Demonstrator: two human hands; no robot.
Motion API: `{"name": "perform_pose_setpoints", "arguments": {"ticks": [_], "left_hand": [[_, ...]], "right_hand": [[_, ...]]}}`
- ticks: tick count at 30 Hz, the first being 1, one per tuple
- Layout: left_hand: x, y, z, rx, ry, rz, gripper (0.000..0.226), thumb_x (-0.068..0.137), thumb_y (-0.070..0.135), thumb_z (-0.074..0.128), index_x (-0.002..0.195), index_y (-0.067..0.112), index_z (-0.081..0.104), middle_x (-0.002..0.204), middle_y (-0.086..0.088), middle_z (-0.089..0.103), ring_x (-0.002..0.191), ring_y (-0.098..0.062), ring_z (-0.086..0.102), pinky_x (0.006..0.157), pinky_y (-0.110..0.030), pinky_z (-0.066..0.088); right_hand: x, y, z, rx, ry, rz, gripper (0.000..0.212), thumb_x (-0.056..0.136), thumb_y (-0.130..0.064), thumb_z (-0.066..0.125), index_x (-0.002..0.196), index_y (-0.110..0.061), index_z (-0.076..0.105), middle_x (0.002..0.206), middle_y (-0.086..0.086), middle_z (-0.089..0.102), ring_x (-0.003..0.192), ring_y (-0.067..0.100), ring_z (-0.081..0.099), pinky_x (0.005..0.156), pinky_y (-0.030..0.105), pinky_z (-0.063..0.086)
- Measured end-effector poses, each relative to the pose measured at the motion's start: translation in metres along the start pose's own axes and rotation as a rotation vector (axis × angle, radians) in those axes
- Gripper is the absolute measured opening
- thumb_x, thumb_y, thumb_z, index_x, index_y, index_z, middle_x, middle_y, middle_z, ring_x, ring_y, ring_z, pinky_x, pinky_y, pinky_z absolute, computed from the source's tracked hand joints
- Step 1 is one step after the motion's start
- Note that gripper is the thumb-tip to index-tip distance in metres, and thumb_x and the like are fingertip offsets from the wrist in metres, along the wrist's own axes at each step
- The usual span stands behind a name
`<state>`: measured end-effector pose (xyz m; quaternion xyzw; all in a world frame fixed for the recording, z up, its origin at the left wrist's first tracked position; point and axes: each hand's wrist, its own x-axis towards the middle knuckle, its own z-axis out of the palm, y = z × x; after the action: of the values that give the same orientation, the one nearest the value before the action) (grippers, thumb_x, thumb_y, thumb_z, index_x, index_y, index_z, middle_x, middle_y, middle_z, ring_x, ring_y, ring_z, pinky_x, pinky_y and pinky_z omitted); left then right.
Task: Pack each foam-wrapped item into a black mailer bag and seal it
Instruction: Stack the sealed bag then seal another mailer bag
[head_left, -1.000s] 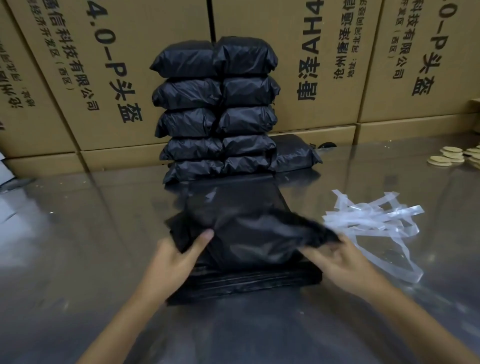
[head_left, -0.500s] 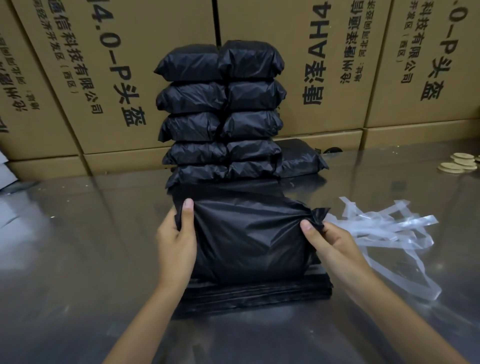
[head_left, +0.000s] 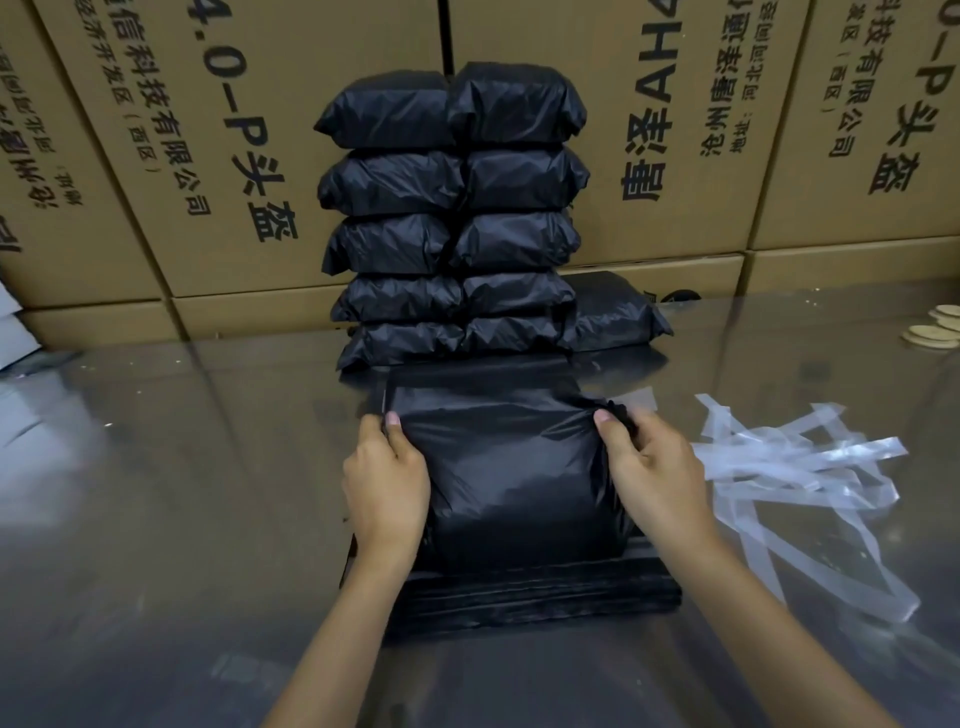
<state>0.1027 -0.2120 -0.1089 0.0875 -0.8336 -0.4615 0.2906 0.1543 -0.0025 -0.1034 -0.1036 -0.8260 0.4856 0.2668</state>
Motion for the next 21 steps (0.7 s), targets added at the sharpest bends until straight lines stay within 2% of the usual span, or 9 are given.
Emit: {"name": "perform_pose_setpoints", "arguments": {"ticks": [3,6,10,13,15,17,18,19,21], "left_hand": [[0.001,-0.003,0.006,0.083,-0.164,-0.133,0.033,0.107,0.023,0.038,0.106,-0.003,0.058,0.096,-0.021,0.064,0.093,-0.041,0.058,0.066,-0.033,0.03],[0.005,-0.008,0.009,0.181,-0.336,-0.182,0.037,0.107,0.023,0.04,0.128,-0.003,0.056,0.127,-0.025,0.06,0.117,-0.043,0.054,0.077,-0.033,0.034],[0.011,-0.01,0.008,0.345,-0.449,-0.15,0.035,0.107,0.029,0.039,0.121,0.003,0.057,0.122,-0.024,0.062,0.112,-0.041,0.057,0.076,-0.033,0.036],[0.009,-0.008,0.007,0.492,-0.429,-0.067,0.033,0.105,0.032,0.041,0.126,0.008,0.05,0.121,-0.02,0.062,0.11,-0.038,0.058,0.075,-0.036,0.037],[0.007,-0.011,0.007,0.513,-0.368,0.061,0.04,0.102,0.027,0.046,0.138,0.015,0.036,0.132,-0.016,0.051,0.119,-0.034,0.049,0.081,-0.041,0.04],[0.009,-0.018,0.008,0.52,-0.399,0.243,0.067,0.102,0.016,0.045,0.157,0.027,0.009,0.156,-0.012,0.022,0.142,-0.032,0.024,0.105,-0.044,0.034],[0.013,-0.021,0.009,0.517,-0.468,0.303,0.076,0.102,0.01,0.04,0.158,0.037,-0.003,0.165,-0.005,0.005,0.15,-0.03,0.008,0.115,-0.047,0.024],[0.016,-0.023,0.01,0.489,-0.559,0.323,0.082,0.101,0.003,0.035,0.155,0.045,-0.01,0.167,0.0,-0.007,0.153,-0.028,-0.006,0.12,-0.048,0.015],[0.021,-0.026,0.011,0.39,-0.728,0.305,0.084,0.1,-0.004,0.028,0.149,0.052,-0.01,0.166,0.003,-0.014,0.152,-0.023,-0.015,0.123,-0.046,0.006]], "right_hand": [[0.009,0.0,0.005,0.135,-0.089,0.176,0.029,0.1,-0.037,0.056,0.09,-0.012,0.065,0.076,0.009,0.066,0.081,0.025,0.064,0.069,0.036,0.042],[0.019,0.001,0.01,0.252,-0.142,0.322,0.031,0.101,-0.033,0.057,0.088,-0.007,0.068,0.08,0.002,0.071,0.082,0.017,0.067,0.064,0.028,0.046],[0.024,0.005,0.019,-0.081,-0.129,0.293,0.048,0.102,-0.039,0.052,0.089,0.005,0.065,0.081,0.015,0.067,0.072,0.024,0.058,0.067,0.036,0.04],[0.025,0.003,0.017,-0.172,-0.165,0.293,0.047,0.102,-0.042,0.05,0.074,-0.005,0.055,0.071,0.007,0.056,0.072,0.026,0.054,0.069,0.036,0.038],[0.026,0.005,0.018,-0.157,-0.193,0.233,0.04,0.103,-0.036,0.05,0.073,-0.01,0.045,0.071,0.004,0.05,0.079,0.029,0.053,0.067,0.037,0.035],[0.026,0.007,0.021,-0.038,-0.228,0.156,0.015,0.105,-0.025,0.048,0.096,-0.015,0.052,0.093,-0.001,0.054,0.1,0.024,0.054,0.077,0.033,0.038],[0.026,0.008,0.02,0.036,-0.268,0.128,0.017,0.106,-0.019,0.045,0.121,-0.021,0.052,0.116,-0.006,0.053,0.118,0.016,0.049,0.092,0.027,0.037],[0.027,0.008,0.018,0.08,-0.313,0.059,0.04,0.107,-0.012,0.042,0.143,-0.029,0.043,0.137,-0.015,0.043,0.133,0.005,0.037,0.105,0.021,0.029],[0.031,0.009,0.015,0.061,-0.43,-0.076,0.063,0.105,0.002,0.036,0.152,-0.039,0.035,0.155,-0.022,0.024,0.143,-0.006,0.016,0.112,0.012,0.019]]}}
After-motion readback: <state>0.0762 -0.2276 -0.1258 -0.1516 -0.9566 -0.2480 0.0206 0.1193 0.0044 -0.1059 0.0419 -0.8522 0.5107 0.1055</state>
